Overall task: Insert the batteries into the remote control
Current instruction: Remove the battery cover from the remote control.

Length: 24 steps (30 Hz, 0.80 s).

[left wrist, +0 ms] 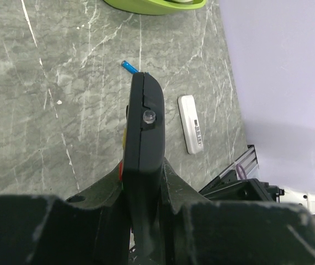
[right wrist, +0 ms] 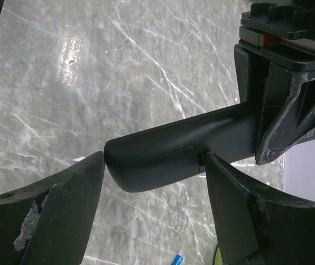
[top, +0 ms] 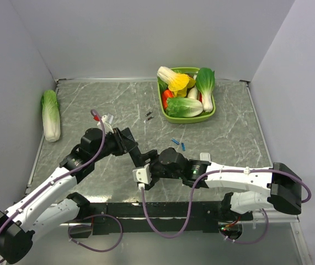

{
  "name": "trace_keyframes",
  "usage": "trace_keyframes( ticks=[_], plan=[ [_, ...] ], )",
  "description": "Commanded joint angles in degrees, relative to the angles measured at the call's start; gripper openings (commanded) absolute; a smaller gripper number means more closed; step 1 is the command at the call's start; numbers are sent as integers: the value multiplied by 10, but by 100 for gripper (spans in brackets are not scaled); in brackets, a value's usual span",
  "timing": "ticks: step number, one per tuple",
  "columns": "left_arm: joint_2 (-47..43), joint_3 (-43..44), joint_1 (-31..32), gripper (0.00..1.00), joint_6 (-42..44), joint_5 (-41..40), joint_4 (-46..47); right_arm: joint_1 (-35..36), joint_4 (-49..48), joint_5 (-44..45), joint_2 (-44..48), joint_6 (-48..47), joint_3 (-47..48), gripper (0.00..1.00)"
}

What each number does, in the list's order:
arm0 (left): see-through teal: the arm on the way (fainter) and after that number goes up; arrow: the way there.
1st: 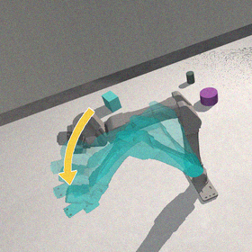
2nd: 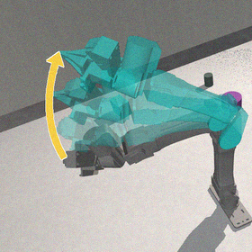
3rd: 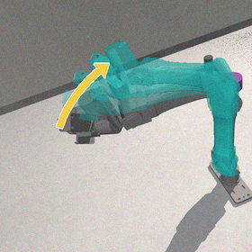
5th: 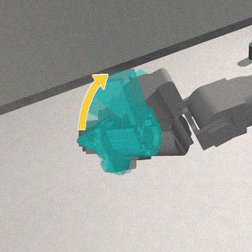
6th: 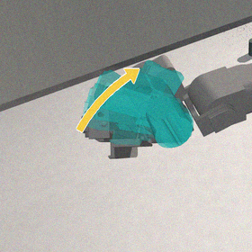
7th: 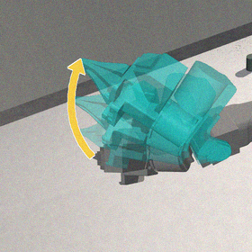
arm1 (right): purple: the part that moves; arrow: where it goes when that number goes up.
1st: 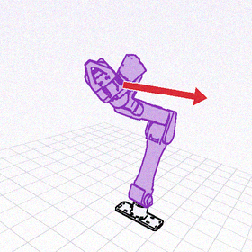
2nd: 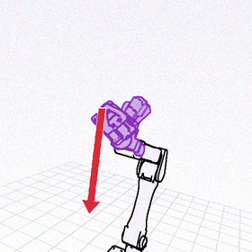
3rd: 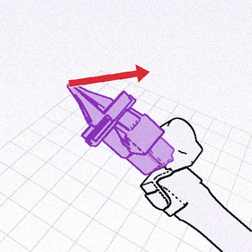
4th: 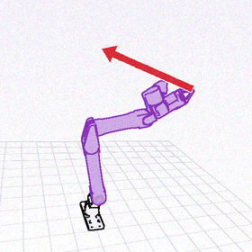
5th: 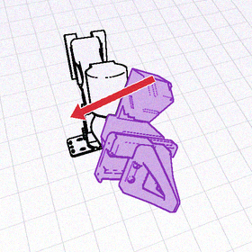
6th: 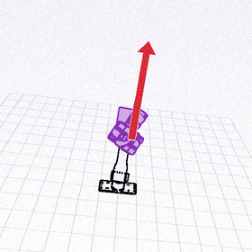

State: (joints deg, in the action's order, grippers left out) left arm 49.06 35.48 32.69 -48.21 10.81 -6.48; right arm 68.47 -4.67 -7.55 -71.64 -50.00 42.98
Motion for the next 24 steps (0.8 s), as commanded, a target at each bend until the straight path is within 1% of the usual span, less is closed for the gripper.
trace_keyframes(
  ticks=[1,9,12,14,15,17,18,21,24],
  plan=[
    [-1,13,-3,1,-43,35,81,-1,2,-24,-12,5,-4,77],
    [-3,7,-3,1,-46,37,95,-1,44,-55,-41,4,25,73],
    [-8,4,-3,1,-44,39,100,-2,82,-74,-51,8,40,71],
    [-11,3,-3,1,-44,40,101,-3,91,-84,-59,8,45,66],
    [-13,3,-3,1,-43,42,101,-3,102,-90,-63,9,48,61],
    [-17,3,-3,1,-40,40,102,-6,109,-94,-73,11,54,55],
    [-18,2,-3,1,-38,40,100,-8,113,-102,-75,11,54,49],
    [-22,-2,-10,1,-33,34,96,-11,122,-114,-80,15,59,41],
    [-25,-6,-21,1,-29,34,99,-14,131,-127,-83,16,64,36]
  ],
)
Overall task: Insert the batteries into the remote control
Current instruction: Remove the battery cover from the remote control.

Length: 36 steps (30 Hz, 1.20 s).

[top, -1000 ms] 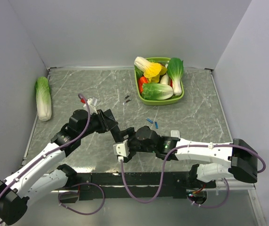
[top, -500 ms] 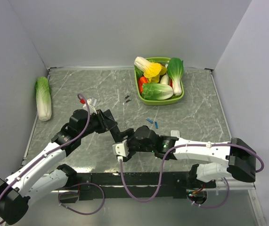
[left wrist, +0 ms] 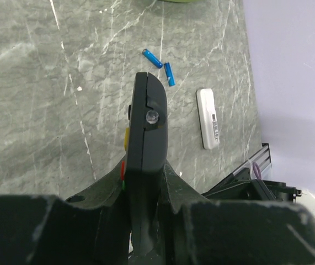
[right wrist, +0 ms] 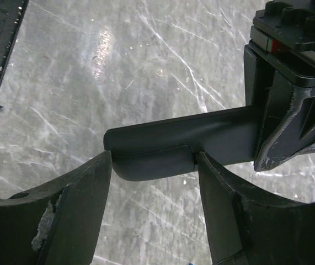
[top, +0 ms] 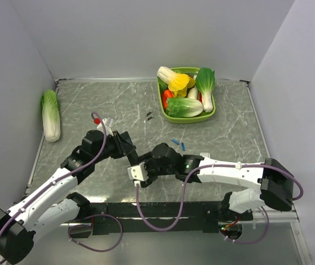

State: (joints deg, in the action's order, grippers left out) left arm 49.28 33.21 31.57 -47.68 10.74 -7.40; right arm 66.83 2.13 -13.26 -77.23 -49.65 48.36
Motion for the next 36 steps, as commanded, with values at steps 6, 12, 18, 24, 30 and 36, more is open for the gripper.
trace_keyframes(
  ticks=[6,12,18,24,30,36],
  plan=[
    [-32,10,-22,1,-15,36,115,-4,86,-91,-39,12,19,22],
    [-39,2,-25,1,11,31,127,-6,92,-102,-46,17,24,17],
    [-42,-2,-24,1,29,31,119,-9,43,-77,-18,26,3,27],
    [-30,-9,-24,1,27,38,110,-8,-35,-45,43,27,-37,55],
    [-25,-5,-24,1,33,51,98,-9,-33,-27,49,10,-37,71],
    [-23,5,-24,1,45,56,81,-7,-62,-23,59,9,-44,83]
  ],
)
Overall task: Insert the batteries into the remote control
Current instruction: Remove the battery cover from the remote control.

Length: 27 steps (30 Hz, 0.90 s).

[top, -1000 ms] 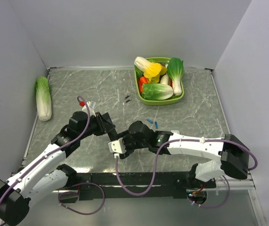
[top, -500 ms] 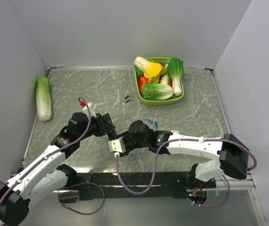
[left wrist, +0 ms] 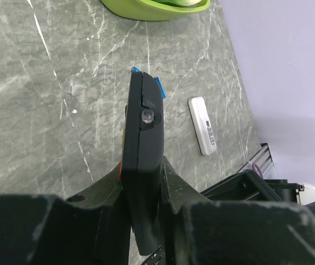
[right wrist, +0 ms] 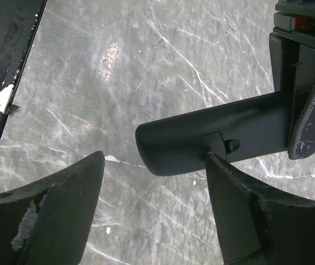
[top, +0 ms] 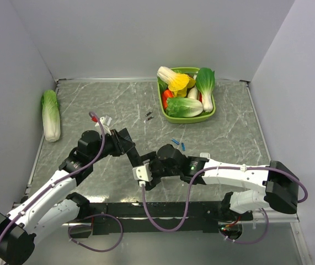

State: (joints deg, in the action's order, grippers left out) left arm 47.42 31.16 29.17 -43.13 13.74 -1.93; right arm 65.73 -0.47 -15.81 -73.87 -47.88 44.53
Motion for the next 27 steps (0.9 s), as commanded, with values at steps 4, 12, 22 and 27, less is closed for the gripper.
trace_keyframes(
  ticks=[4,12,22,27],
  plan=[
    [-1,30,0,1,2,33,24,4,-37,5,25,-12,-2,85],
    [3,34,0,1,3,38,23,4,-49,17,23,-17,-2,85],
    [5,42,0,1,3,47,24,3,-39,4,8,-18,6,85],
    [7,40,0,1,-2,56,36,4,-23,-16,0,-19,17,85]
  ],
)
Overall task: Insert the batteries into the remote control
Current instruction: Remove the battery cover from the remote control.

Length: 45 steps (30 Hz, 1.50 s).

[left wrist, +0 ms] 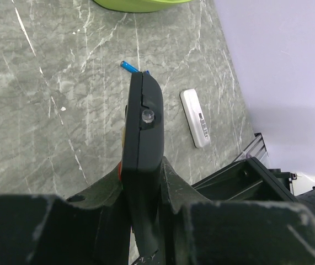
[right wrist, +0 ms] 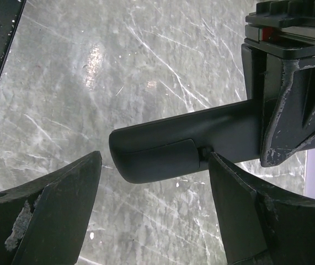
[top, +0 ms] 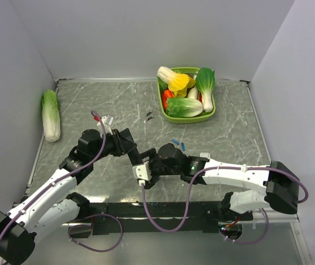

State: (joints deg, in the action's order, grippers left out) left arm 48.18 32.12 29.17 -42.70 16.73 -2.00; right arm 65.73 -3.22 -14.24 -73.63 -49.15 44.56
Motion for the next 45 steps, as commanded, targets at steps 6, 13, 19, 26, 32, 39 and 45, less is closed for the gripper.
trace_keyframes(
  ticks=[6,13,19,26,32,39,45],
  plan=[
    [9,25,0,1,-19,39,59,4,18,-47,-13,-7,25,84],
    [7,22,0,1,-24,39,67,4,23,-64,-24,-3,32,83],
    [5,19,0,1,-28,40,72,4,29,-73,-33,2,37,82],
    [-10,21,-1,1,-21,33,64,4,95,-59,-69,-3,58,79],
    [-10,20,-5,1,-23,44,71,2,157,-60,-117,-2,85,74],
    [-13,16,-7,1,-21,43,79,1,198,-97,-156,-2,107,64],
    [-21,20,-7,1,-4,22,60,3,229,-114,-169,-5,123,51]
  ],
)
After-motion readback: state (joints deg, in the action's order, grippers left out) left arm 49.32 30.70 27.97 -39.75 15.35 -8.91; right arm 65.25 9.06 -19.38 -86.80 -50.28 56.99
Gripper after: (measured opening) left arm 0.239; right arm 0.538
